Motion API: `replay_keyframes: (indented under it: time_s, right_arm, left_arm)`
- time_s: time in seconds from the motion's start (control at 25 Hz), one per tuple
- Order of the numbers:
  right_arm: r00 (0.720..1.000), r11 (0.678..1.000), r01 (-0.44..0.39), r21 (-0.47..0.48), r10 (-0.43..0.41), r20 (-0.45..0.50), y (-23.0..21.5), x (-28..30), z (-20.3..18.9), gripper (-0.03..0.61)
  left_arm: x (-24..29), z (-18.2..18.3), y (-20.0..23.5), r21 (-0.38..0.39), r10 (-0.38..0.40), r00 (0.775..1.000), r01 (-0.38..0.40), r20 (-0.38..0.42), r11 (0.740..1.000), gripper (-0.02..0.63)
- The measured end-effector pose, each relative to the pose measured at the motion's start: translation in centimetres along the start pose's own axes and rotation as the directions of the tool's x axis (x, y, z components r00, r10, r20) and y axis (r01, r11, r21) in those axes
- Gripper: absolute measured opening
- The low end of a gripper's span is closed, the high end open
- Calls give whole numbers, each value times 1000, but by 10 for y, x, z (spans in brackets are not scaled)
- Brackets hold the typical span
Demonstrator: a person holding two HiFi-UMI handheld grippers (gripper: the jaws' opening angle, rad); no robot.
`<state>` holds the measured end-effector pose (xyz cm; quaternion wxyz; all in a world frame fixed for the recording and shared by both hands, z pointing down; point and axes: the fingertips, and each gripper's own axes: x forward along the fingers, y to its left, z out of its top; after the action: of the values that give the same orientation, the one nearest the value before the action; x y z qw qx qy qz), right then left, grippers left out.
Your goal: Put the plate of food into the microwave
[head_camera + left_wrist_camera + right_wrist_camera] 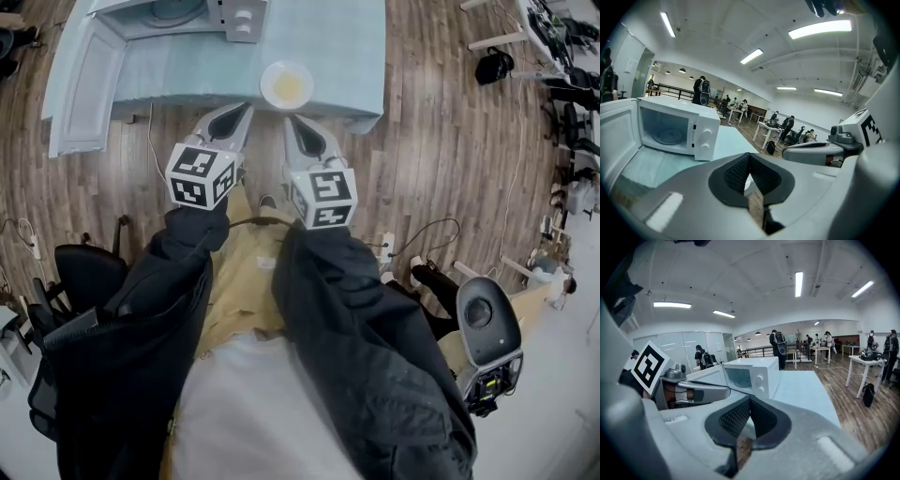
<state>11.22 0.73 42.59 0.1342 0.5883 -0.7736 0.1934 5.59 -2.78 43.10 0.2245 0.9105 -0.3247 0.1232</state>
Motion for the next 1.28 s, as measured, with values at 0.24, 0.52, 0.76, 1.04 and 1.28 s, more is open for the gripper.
replay_keyframes:
  time_s: [0.24,0.52,0.76,1.04,1.28]
  right_arm:
    - [998,1000,19,11,-19,-58,3,38,-2,-2]
    - [993,999,38,11,-37,-111,8,69,-3,-2]
    - [982,998,51,42,-42,-182,-7,75,-25,-2]
    - [970,998,28,59,-13,-241,-57,70,-49,-2]
    - [961,999,-24,37,33,-274,-107,76,-52,-2]
  left_arm:
    - [15,-4,37,-48,-28,999,26,-44,999,0]
    - [34,-17,67,-103,-73,991,62,-111,993,0]
    - [58,-54,70,-155,-103,968,68,-229,986,0]
    - [88,-114,58,-256,-101,929,7,-356,967,0]
    - [116,-156,56,-486,-68,941,-109,-333,867,0]
